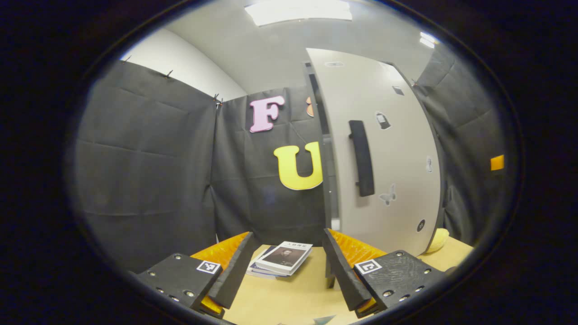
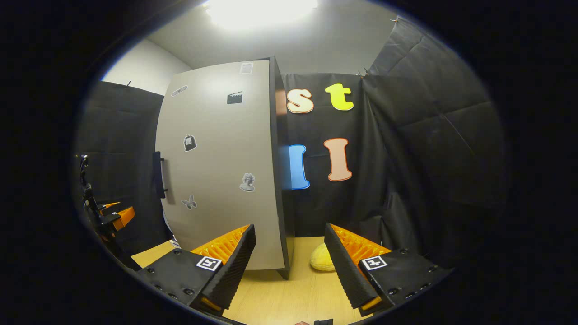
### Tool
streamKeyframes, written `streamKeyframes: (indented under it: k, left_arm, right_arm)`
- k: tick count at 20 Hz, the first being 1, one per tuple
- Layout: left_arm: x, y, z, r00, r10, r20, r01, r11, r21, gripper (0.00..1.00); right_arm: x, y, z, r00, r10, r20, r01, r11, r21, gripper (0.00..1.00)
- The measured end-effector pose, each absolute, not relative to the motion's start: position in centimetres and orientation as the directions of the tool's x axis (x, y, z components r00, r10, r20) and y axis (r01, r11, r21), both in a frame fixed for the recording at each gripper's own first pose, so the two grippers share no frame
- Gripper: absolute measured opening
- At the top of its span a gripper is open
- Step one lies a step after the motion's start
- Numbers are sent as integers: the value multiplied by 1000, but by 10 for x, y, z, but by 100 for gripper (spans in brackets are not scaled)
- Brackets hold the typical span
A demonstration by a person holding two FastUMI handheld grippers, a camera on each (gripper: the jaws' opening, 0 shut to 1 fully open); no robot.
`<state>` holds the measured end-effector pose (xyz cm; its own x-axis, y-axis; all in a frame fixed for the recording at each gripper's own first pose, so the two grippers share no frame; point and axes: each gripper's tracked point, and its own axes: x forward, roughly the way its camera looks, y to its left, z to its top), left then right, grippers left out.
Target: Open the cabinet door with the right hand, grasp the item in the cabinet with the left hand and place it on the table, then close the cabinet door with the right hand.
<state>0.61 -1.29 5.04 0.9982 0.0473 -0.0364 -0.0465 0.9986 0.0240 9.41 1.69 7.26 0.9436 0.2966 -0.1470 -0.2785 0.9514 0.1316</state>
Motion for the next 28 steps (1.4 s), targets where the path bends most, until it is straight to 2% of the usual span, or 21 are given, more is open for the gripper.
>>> streamKeyframes:
  k: [2, 3, 4, 9, 17, 28]
  left_arm:
    - [-1, -28, 53, 997, 59, -43, -58, 998, 32, 90]
    - [-4, -35, 54, 997, 62, -43, -61, 998, 35, 90]
    - [-7, -41, 56, 997, 63, -41, -62, 997, 41, 90]
    - [-14, -57, 61, 999, 33, -41, -31, 997, 67, 91]
    - [-12, -40, 67, 999, 23, -28, -21, 998, 65, 92]
    - [-6, -23, 63, 999, 21, -29, -19, 998, 53, 91]
  right_arm:
    - [97, 6, 65, 942, 303, -146, -285, 949, 132, 96]
    - [97, 3, 64, 940, 311, -142, -293, 946, 139, 92]
    - [97, 1, 62, 939, 317, -135, -298, 943, 146, 98]
    - [89, -7, 61, 947, 300, -114, -281, 947, 153, 98]
    - [77, 5, 75, 960, 268, -78, -256, 956, 141, 98]
    - [74, 20, 80, 962, 259, -89, -248, 962, 114, 98]
